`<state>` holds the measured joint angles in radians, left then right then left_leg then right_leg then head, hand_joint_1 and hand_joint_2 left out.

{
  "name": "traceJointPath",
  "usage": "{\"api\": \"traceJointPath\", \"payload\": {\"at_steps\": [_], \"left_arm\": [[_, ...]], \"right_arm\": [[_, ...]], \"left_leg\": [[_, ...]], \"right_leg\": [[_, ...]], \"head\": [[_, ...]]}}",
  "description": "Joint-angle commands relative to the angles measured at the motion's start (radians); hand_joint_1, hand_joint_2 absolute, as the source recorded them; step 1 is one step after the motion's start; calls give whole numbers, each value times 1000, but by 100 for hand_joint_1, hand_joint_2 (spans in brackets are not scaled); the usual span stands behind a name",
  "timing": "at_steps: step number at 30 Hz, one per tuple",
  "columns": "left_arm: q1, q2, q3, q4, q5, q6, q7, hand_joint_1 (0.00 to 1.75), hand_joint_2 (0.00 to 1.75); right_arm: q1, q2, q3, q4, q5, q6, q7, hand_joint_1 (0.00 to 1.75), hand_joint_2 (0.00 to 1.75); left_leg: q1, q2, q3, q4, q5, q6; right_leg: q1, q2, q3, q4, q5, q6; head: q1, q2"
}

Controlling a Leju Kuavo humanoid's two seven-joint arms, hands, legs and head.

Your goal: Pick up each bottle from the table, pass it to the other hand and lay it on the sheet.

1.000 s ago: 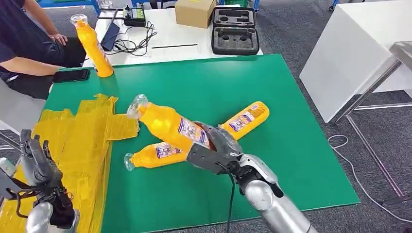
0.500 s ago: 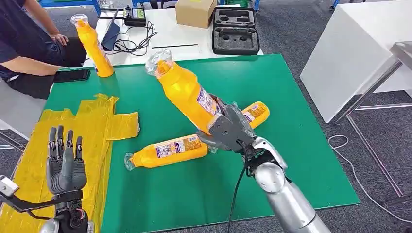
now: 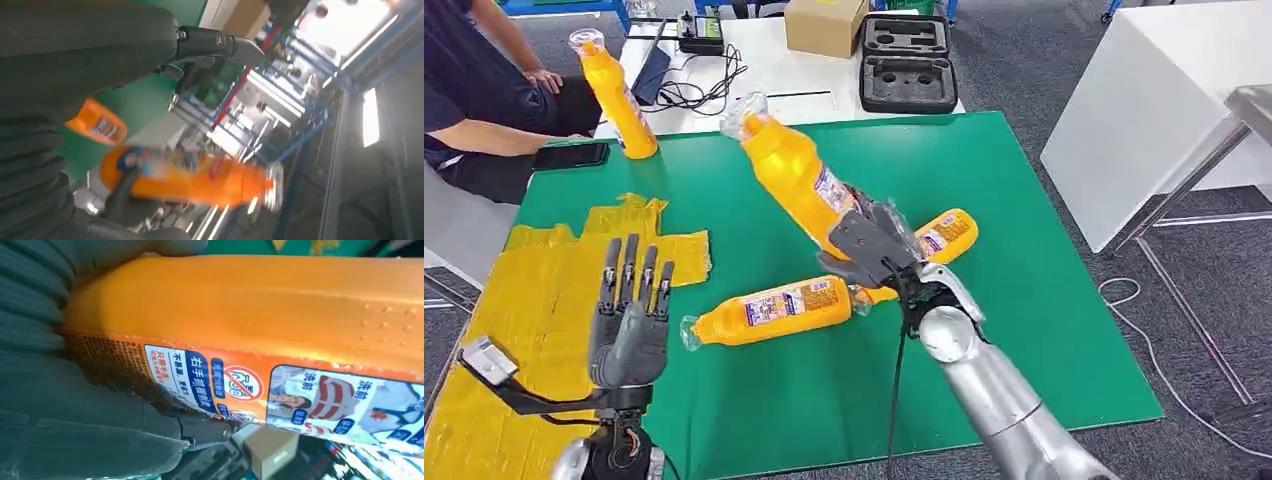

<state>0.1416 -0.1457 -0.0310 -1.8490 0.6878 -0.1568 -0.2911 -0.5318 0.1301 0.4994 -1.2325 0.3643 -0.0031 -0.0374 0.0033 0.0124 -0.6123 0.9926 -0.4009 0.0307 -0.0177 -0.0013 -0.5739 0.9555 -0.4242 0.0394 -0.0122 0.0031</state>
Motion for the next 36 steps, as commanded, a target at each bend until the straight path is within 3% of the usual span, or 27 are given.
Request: {"api": "traceJointPath", "payload": {"at_steps": [1, 7, 20, 36], "left_arm": [[-110, 15, -89, 116, -48, 21, -18, 0, 175], [-149, 11, -65, 113, -63, 51, -19, 0, 175], [-205, 4, 12, 184, -128, 140, -42, 0, 175], [-200, -7, 23, 176, -132, 155, -44, 0, 175]], "right_arm": [[-111, 85, 167, 213, 27, -7, 24, 175, 175], [-166, 175, 308, 206, 77, 0, 107, 175, 175], [-108, 143, 448, -17, 132, -19, 157, 175, 175], [-83, 163, 492, -14, 154, 18, 154, 175, 175]], "left_leg": [[0, -1, 4, 0, -1, -2], [1, 3, 2, 1, -2, -2], [1, -2, 1, 0, 0, -3], [2, -2, 2, 0, -1, -3]], "right_leg": [[0, 0, 3, 1, -2, -3], [1, 4, 0, 3, -1, -3], [1, -1, 1, 0, -1, -2], [1, -1, 2, 0, -2, -2]], "head": [[0, 0], [0, 0], [0, 0], [0, 0]]}}
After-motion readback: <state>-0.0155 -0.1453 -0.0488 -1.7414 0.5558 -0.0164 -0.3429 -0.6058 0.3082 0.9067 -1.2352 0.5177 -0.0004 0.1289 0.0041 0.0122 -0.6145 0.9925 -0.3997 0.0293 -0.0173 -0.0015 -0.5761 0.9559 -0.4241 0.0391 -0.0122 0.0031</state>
